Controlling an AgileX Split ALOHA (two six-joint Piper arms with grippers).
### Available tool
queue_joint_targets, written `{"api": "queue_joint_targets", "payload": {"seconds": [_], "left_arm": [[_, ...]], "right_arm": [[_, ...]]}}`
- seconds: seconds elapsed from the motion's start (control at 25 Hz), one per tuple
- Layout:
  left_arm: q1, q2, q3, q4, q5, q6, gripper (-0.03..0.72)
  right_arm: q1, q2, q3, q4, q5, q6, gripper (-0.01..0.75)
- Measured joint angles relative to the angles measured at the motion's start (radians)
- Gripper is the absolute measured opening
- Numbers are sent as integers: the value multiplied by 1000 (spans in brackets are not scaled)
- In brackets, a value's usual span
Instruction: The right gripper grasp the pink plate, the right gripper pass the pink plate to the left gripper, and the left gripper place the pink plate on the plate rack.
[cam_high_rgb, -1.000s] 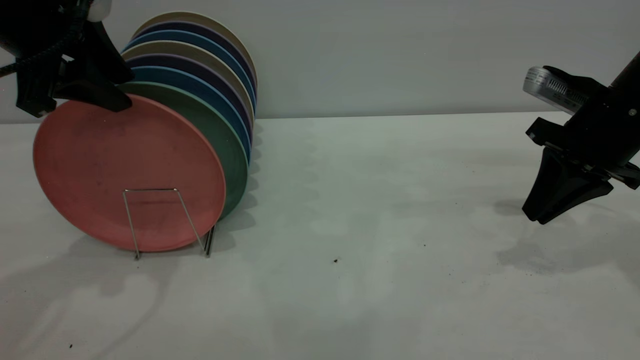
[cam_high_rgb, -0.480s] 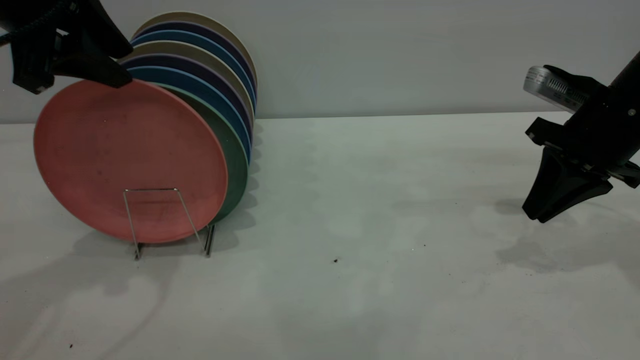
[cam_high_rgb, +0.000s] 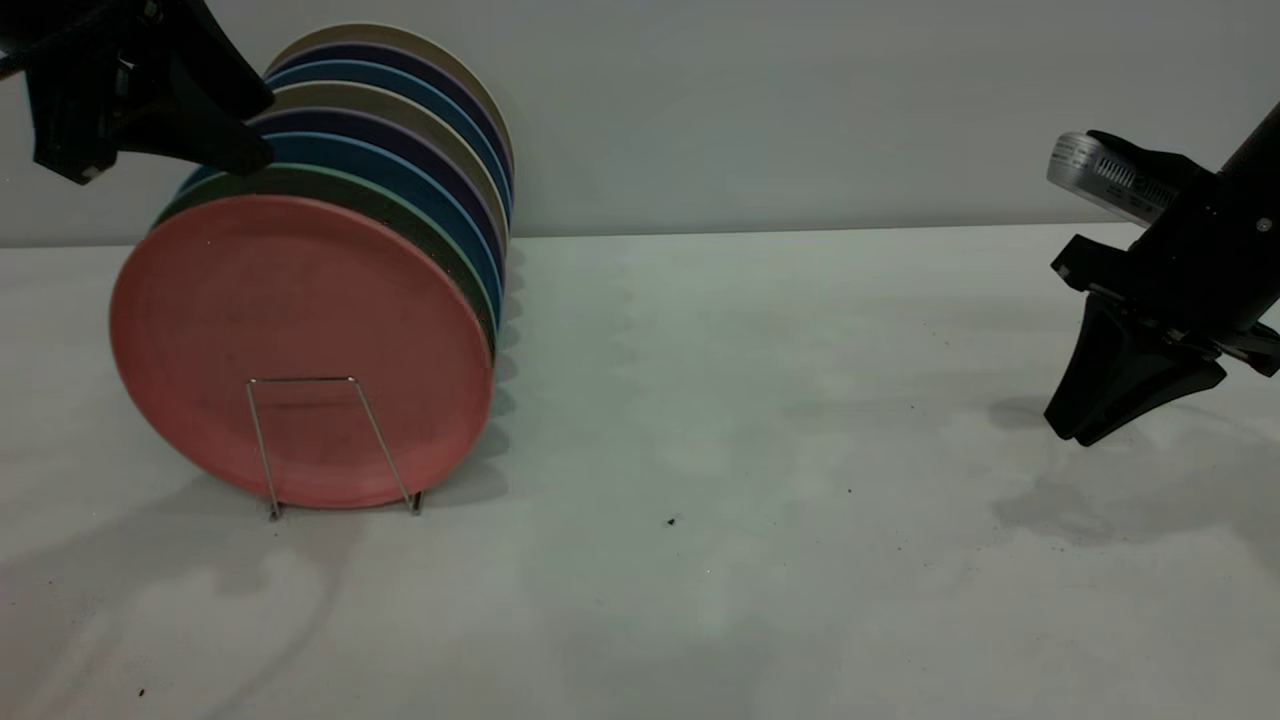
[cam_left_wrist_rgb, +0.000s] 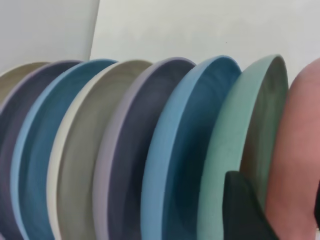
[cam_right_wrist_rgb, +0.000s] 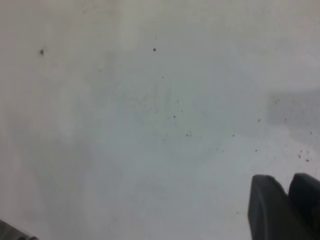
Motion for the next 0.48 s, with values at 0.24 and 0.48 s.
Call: {"api": "queue_joint_targets", "payload": {"seconds": [0.24,0.48], "left_arm": [[0,-51,0,-11,-17,-280,387],[0,-192,0,73,-57,-1067,387]], "right_arm": [[0,-7,0,-5,0,-8,89],[15,-121,-78,-174,55,88,94]]}}
